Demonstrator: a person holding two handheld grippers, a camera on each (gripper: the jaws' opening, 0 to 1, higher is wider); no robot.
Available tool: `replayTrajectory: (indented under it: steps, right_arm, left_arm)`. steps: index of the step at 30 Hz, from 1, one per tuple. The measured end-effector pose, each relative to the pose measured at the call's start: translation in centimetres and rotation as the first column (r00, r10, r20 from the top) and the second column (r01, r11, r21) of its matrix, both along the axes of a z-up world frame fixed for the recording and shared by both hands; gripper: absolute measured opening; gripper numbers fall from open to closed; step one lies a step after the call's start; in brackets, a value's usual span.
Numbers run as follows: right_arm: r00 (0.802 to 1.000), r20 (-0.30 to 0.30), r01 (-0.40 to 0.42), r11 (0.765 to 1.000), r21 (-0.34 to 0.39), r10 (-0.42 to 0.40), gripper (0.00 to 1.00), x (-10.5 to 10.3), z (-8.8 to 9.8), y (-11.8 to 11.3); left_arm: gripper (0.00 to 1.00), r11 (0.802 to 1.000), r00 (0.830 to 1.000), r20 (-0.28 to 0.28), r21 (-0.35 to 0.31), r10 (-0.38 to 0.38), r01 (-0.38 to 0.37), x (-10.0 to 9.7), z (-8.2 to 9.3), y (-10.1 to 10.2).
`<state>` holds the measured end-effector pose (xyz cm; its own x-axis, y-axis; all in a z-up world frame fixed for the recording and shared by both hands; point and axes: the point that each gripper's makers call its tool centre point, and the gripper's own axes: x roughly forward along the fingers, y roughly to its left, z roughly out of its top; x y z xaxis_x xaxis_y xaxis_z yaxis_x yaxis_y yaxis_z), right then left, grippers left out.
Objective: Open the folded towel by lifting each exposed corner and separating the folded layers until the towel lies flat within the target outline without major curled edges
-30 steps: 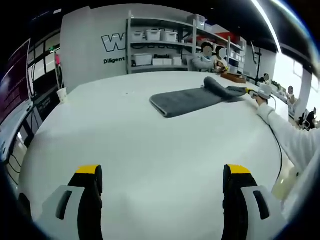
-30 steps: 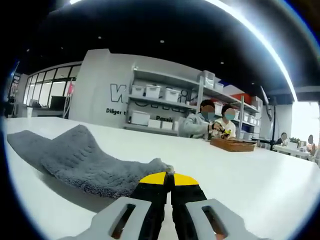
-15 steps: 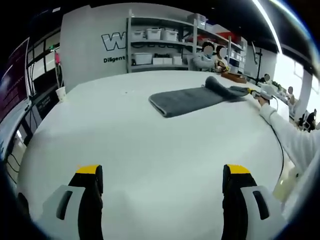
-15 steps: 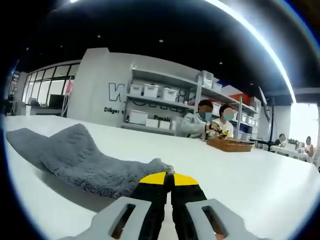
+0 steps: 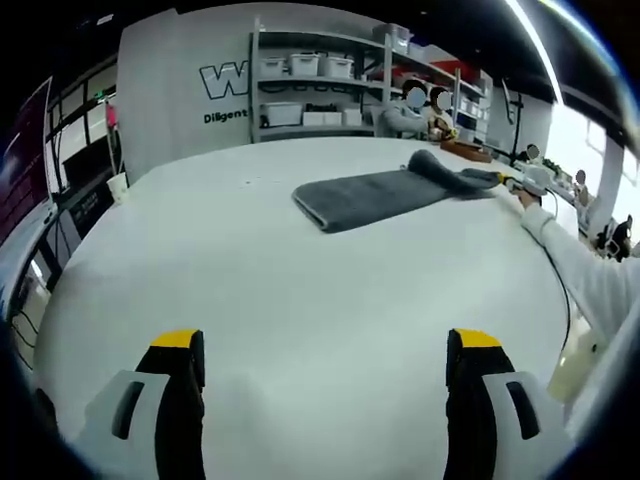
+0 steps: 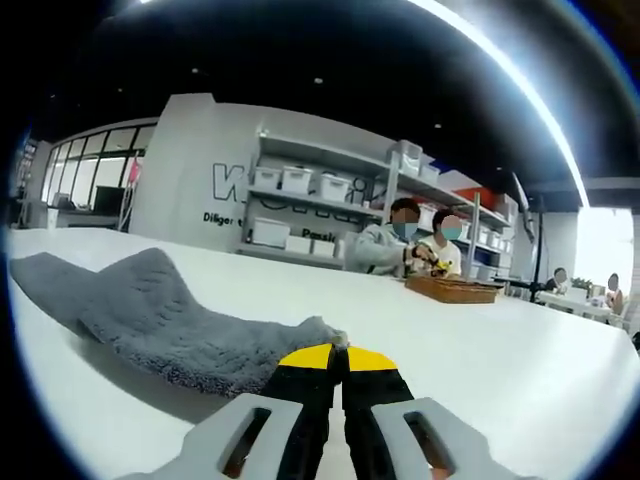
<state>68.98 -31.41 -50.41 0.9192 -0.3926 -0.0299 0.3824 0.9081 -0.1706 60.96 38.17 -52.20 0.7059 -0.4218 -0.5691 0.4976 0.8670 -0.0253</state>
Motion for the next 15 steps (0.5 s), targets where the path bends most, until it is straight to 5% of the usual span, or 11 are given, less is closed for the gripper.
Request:
replayTrajectory:
  steps: [15]
  right_arm:
    - [1.0,-0.009,0.017,1.0,-0.016,-0.017,0.0,-0.8,0.0,-1.6]
  left_arm:
    - [0.99,1.0,1.0,-0.011,0.02,0.006,-0.006,0.2,-0.4,0.0]
